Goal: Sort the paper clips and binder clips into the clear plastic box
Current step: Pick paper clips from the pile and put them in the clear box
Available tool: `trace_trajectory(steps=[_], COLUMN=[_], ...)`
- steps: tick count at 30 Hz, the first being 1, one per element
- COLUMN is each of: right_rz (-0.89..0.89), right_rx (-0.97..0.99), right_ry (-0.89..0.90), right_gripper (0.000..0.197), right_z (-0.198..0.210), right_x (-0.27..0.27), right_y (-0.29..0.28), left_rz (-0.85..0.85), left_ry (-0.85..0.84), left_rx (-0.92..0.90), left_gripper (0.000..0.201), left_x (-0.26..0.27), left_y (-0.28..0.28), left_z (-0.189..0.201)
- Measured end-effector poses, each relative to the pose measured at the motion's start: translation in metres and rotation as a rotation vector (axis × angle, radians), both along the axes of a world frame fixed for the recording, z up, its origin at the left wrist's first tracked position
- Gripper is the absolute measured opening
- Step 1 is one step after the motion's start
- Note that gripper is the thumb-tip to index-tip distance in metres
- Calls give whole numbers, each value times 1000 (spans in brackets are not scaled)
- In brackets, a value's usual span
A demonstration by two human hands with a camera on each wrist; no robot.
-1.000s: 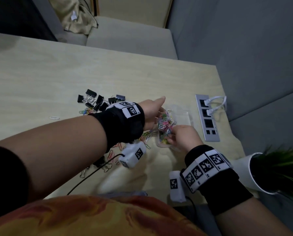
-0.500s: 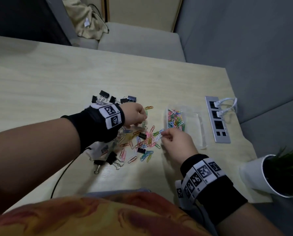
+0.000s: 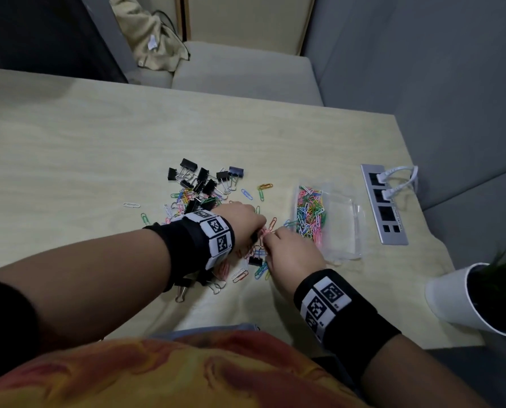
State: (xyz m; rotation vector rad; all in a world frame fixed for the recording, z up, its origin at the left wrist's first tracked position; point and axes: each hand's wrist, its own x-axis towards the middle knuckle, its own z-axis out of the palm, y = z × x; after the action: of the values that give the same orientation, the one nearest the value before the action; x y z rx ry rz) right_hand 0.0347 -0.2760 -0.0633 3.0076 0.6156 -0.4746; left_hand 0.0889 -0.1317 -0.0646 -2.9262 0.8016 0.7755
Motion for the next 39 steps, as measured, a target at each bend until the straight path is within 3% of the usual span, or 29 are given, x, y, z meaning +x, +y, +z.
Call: trace_trajectory(steps=[2, 5, 9, 15, 21, 24, 27, 31, 34, 37, 39], right_rz=[-71, -181, -98, -123, -201, -184, -28, 8, -34, -50, -38], right_rx=[54, 160, 121, 142, 305, 257, 135, 142, 159, 190, 250], right_ry=[8, 54, 164, 115, 77, 175, 234, 171, 94, -25, -8], right_gripper=[26, 39, 60, 33, 40, 50, 52, 52, 38, 28, 31], right_z=[0, -2, -8, -11, -11, -12, -16, -24, -22, -12, -9], right_x=[1, 9, 12, 15, 74, 95, 91, 54, 31, 31, 37], right_y=[0, -2, 3, 15, 27, 31, 33, 25, 19, 28, 38], left_rz=[-23, -17, 40, 221, 493, 614, 692, 690, 723, 857, 957], left_ry=[-14, 13, 29, -12, -141, -179, -186, -137, -143, -224, -217], left_rx=[3, 8, -81, -277, -374, -334, -272, -204, -210, -163, -44], left_gripper=[25, 33, 41, 31, 32, 32, 31, 32, 36, 36, 32], left_x=[1, 0, -3, 7, 23, 29, 32, 33, 28, 21, 14], left_y=[2, 7, 19, 55, 97, 118, 136, 150, 156, 163, 166], left_z=[0, 1, 2, 9, 18, 13, 7, -3, -7, -9, -7])
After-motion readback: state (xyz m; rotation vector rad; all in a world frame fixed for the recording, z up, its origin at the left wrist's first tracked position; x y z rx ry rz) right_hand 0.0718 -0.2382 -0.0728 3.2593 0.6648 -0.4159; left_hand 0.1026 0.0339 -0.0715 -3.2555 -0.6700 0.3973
